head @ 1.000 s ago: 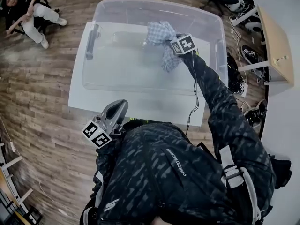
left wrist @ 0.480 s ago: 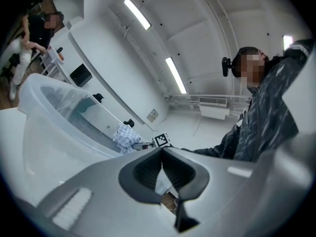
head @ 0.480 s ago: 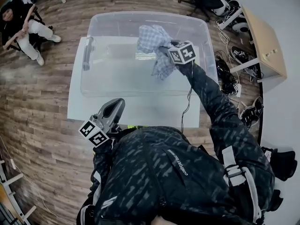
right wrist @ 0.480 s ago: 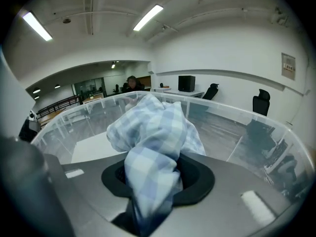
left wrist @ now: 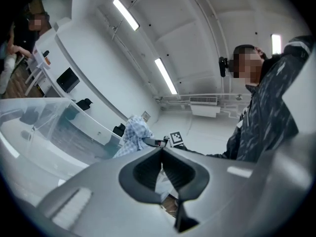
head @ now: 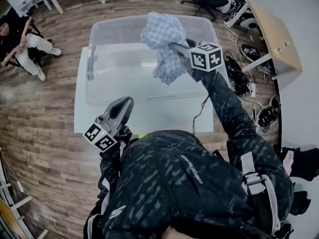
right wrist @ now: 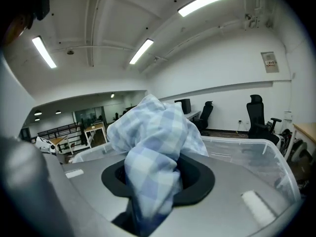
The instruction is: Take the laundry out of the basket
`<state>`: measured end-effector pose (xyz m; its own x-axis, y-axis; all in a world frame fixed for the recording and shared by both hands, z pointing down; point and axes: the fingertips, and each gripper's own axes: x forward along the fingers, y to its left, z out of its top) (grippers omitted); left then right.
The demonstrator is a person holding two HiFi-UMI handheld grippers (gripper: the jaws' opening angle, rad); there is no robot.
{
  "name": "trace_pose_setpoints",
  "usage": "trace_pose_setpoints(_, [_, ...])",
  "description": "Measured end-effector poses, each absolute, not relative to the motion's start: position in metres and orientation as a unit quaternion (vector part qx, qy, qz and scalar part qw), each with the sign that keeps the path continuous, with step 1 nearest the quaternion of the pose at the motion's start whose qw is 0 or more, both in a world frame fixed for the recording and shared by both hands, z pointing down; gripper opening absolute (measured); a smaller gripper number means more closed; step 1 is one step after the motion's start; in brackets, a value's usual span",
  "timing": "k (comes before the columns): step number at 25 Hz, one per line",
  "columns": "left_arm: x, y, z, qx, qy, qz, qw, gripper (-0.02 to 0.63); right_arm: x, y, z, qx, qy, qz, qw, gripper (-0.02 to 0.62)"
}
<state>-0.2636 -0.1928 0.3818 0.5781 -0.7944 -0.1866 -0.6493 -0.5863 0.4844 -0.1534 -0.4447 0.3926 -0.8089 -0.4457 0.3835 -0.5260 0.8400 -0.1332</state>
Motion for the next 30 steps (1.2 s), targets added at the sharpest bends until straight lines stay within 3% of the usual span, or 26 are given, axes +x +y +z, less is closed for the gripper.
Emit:
trace_pose_setpoints(12, [-0.265,-0.199,0.369,0.873,-0.404,-0.207,0.179,0.011,-0.103,-0.389,0.309,0.286,-0.942,0.174,-0.017,0.160])
trace_pose_setpoints(30, [-0.260,-0.195,0.371,0.884,-0.354,-0.226,0.207,0.011,-0.055,-0.305,0.258,0.265,-0.931,0.192,-0.162,0.163])
